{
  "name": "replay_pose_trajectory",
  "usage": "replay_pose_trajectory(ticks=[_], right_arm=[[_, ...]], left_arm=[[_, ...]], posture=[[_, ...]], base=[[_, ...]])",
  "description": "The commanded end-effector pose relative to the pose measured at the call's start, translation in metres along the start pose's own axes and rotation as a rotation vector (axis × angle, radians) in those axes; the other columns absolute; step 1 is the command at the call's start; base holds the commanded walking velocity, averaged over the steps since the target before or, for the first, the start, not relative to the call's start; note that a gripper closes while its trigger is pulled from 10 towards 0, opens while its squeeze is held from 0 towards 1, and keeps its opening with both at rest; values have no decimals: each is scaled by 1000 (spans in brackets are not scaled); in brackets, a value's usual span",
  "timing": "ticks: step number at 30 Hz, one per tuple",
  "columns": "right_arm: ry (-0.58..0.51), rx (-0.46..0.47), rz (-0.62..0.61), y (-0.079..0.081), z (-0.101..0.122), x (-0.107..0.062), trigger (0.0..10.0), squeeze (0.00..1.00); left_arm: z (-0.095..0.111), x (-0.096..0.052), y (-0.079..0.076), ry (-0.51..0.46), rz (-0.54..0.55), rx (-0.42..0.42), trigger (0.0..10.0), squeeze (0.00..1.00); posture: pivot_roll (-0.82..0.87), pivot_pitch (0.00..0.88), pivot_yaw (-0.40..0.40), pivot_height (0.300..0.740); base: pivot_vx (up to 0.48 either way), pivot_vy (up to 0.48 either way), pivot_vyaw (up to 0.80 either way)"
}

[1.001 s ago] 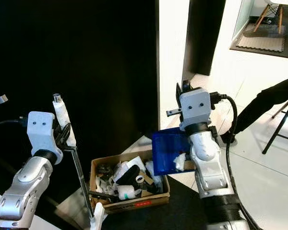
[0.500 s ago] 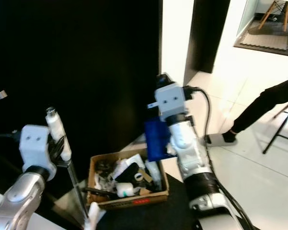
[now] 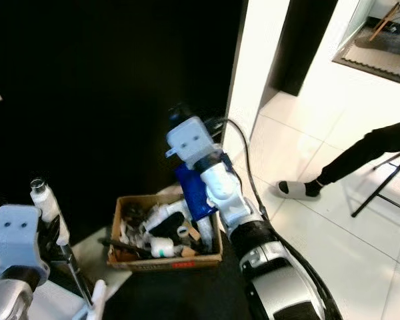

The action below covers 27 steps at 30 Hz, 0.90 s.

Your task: Sweep floor

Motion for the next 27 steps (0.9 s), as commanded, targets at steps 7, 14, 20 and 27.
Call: replay_pose_trajectory(ticks=[7, 14, 20, 27], right_arm=[[-177, -60, 99, 15, 32, 14, 10000, 0], [-267, -93, 129, 27, 49, 19, 10000, 0], [-477, -76, 185, 48, 96, 27, 10000, 0], [-537, -13, 234, 64, 107, 22, 10000, 0]], left_arm=[[3, -8, 0, -12, 43, -5, 10000, 0], [3, -10, -1, -14, 47, -4, 10000, 0], [3, -9, -2, -17, 50, -6, 10000, 0], [4, -8, -2, -18, 51, -5, 10000, 0]], posture=[[288, 239, -57, 740], [291, 240, -61, 740], [288, 237, -62, 740], [286, 237, -63, 740]], base=[[0, 0, 0], [0, 0, 0], [0, 0, 0], [0, 0, 0]])
Point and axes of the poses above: a point about 5 cm out from each wrist's last joint towards the gripper, its own x axis pointing out of the wrist towards the gripper, its own z axis along the axis of the wrist's last joint, y = z × x, the point moved 4 cm from there along x, pointing out of the wrist towards the gripper, and after that the axes turned 3 degrees about -x, right-handed, at the moved point
